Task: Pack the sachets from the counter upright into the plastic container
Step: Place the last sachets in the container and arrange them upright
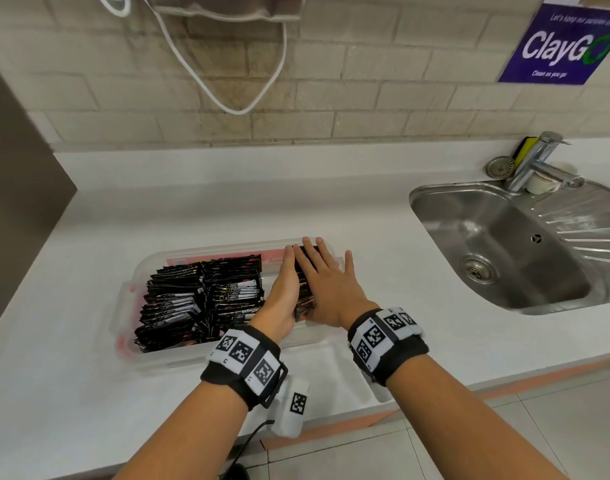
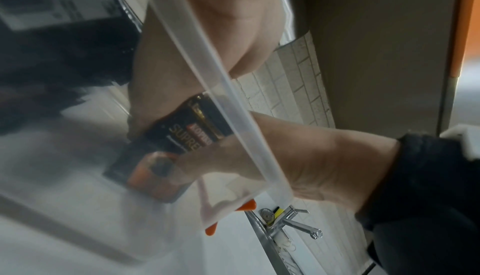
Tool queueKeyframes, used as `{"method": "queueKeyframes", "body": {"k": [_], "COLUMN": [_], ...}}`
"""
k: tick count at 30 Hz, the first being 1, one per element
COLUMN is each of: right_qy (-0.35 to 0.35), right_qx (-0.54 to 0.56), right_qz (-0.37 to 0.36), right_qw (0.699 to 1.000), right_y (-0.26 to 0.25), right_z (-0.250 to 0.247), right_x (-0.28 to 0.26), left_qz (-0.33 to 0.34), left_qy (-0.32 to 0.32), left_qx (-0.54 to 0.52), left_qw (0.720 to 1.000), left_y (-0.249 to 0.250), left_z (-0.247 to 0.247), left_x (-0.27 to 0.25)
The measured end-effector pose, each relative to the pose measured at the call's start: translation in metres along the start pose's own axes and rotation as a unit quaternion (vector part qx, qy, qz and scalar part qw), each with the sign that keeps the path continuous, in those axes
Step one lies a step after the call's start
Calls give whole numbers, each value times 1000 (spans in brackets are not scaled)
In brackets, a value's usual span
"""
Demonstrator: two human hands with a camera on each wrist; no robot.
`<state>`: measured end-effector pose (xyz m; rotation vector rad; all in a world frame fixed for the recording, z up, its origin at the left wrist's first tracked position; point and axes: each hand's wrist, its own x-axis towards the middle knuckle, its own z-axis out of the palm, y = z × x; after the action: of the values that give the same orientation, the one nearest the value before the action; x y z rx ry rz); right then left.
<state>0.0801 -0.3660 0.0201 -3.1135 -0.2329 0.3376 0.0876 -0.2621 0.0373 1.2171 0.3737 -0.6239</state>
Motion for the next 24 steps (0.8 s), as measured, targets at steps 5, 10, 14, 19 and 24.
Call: {"method": "queueKeyframes", "body": {"k": [5,10,14,19,24], "right_qy": [-24,-35,-28,-20,-27], "right_qx": [3,48,81,132,70], "right_qz": [-5,-18,-27,-27,-23], "right_qw": [1000,998,996,991,997], "right_y": [0,3,5,9,5], "right_z": [-5,-11,-12,-13,-10], "right_x": [-1,-5,-6,-5,-4], "left_qz": [4,10,14,16,25], "left_qy": [-1,11,25,22,26], "left_qx": [5,34,39,49,72], "left_qw": [1000,999,999,998,997], "left_y": [1,0,0,-1,-2], "left_z": [2,4,1,0,0], "left_x": [-1,2,7,8,10]}}
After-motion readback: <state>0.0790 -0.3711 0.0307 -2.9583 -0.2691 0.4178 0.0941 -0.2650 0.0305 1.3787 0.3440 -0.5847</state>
